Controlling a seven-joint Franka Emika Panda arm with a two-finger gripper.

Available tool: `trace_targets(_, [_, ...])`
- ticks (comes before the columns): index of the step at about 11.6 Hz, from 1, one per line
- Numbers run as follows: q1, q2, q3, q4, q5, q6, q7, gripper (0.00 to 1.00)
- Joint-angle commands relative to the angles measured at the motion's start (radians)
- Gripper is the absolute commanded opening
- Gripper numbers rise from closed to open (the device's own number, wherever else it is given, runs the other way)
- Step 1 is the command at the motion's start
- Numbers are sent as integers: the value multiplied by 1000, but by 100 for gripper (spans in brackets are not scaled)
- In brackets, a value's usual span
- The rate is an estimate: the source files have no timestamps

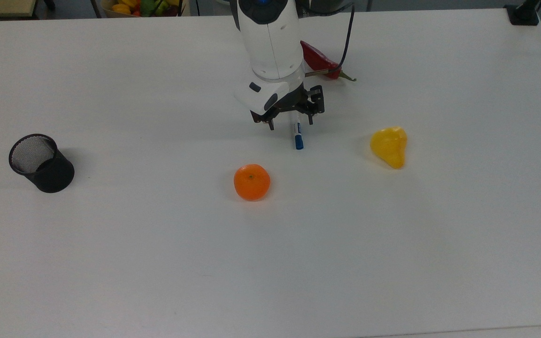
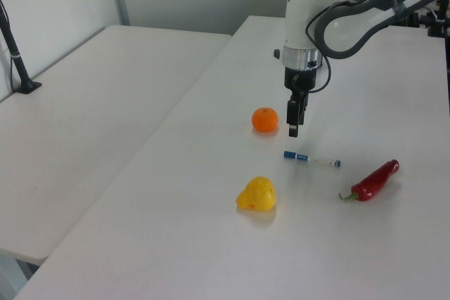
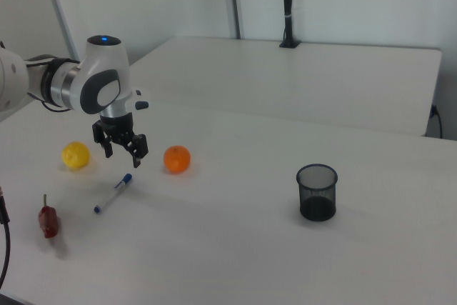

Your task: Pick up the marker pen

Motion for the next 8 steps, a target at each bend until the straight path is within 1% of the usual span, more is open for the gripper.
trace_targets(1, [-21, -81, -6, -12, -18, -12, 26, 100])
trace_targets(3, [-48, -141, -12, 18, -19, -126, 26, 100])
trace_targets(4, [-59, -180, -30, 37, -19, -180, 24, 100])
trace_targets(5, [-59, -232, -73, 38, -18, -228, 24, 100])
trace_targets(6, [-61, -279, -92, 40, -18, -277, 24, 100])
trace_targets(8, [-59, -339, -132, 72, -19, -381, 26, 100])
